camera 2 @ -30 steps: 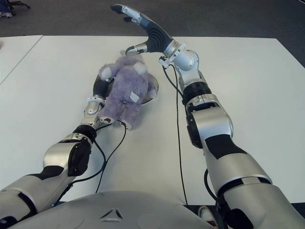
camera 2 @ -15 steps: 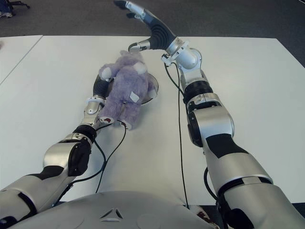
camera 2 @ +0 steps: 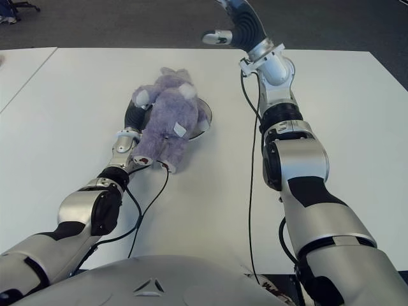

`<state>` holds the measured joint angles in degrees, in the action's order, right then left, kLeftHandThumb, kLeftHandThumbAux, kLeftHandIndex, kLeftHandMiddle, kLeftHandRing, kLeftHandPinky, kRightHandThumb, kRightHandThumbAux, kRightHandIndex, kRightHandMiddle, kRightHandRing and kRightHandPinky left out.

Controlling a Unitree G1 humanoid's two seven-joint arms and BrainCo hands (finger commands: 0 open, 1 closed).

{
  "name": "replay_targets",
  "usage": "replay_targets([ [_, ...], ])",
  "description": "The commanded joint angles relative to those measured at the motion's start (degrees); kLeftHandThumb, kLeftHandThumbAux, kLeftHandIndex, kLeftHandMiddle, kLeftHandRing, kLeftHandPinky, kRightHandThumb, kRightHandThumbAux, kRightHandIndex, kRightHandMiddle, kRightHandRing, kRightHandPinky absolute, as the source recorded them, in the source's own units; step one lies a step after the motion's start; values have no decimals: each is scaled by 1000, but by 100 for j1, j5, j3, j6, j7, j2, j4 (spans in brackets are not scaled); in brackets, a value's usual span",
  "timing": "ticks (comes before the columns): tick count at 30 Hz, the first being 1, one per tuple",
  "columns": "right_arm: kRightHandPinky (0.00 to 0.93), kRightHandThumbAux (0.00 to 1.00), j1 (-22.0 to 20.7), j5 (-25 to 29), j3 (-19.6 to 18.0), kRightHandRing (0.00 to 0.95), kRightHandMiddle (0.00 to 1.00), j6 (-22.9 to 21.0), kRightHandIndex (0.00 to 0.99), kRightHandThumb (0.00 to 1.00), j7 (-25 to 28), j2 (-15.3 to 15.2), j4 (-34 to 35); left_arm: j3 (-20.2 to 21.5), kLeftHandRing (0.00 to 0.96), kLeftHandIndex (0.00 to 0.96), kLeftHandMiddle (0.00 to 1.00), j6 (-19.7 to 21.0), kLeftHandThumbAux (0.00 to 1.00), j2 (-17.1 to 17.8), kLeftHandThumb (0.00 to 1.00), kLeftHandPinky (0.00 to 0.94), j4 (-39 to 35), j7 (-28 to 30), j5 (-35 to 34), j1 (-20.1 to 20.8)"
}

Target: Put the doll into the plate.

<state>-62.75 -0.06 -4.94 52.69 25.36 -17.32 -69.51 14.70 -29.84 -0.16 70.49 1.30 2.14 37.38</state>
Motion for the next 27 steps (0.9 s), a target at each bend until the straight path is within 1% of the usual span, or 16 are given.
replay_targets([
  [1,0,539,627,142,-278,0,2,-608,0,0,-195,21,-509,-15,162,105,188,822,499,-242,0,121,740,29,9,-1022],
  [5,0,586,891,173,-502,0,0,-1208,0,0,-623,-145,-679,-12,157,102,183,851,510,-215,0,120,746,38,12,-1029],
  [7,0,602,941,165,-578,0,0,-1413,0,0,-825,-200,-700,-12,156,101,183,902,513,-199,0,121,752,21,16,-1020],
  [12,0,629,1047,129,-707,0,0,-1718,0,0,-1155,-229,-705,-1,162,102,189,964,514,-167,0,126,760,2,13,-1007],
  [17,0,697,1446,75,-830,0,4,-2171,0,0,-1682,-160,-804,37,173,112,199,916,515,-158,0,134,756,-17,-15,-1016],
  [21,0,727,1568,25,-866,0,6,-2308,0,0,-1851,-93,-809,39,175,111,198,920,511,-151,0,130,754,-20,-9,-1017],
  [27,0,751,1782,-42,-849,0,15,-2696,3,0,-2169,207,-848,-13,180,111,201,873,504,-152,0,136,744,-3,33,-1033],
])
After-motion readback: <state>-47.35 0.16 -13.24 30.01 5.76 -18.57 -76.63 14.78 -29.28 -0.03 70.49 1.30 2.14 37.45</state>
